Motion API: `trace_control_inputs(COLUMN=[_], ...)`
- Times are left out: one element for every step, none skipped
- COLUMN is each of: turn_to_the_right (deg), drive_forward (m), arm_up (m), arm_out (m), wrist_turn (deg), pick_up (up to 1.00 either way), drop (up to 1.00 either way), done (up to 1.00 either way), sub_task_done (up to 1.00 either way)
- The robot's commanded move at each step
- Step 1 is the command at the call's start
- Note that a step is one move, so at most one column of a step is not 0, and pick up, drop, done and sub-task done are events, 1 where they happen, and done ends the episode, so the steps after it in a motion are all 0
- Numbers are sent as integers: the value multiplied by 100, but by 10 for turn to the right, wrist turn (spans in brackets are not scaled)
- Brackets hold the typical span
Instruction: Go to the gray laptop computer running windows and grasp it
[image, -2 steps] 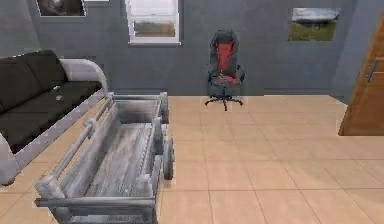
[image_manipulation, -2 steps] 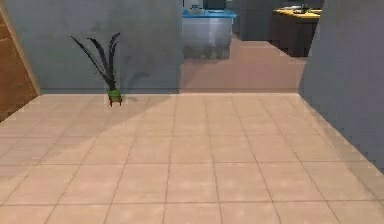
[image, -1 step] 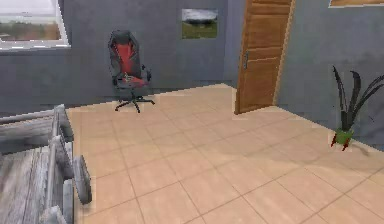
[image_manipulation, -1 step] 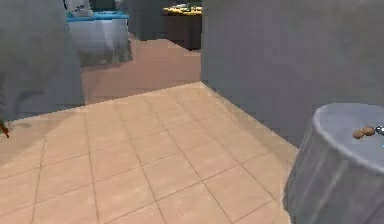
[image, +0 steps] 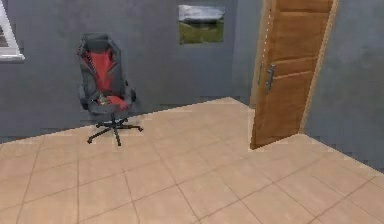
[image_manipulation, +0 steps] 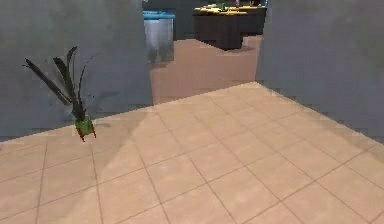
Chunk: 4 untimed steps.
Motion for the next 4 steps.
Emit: trace_control_inputs(turn_to_the_right=[30, 0, 0, 210], drive_forward=[0, 100, 100, 0], arm_up=[0, 0, 0, 0], arm_out=[0, 0, 0, 0], wrist_turn=[0, 0, 0, 0], pick_up=[0, 0, 0, 0], drop=[0, 0, 0, 0], done=[0, 0, 0, 0], sub_task_done=[0, 0, 0, 0])
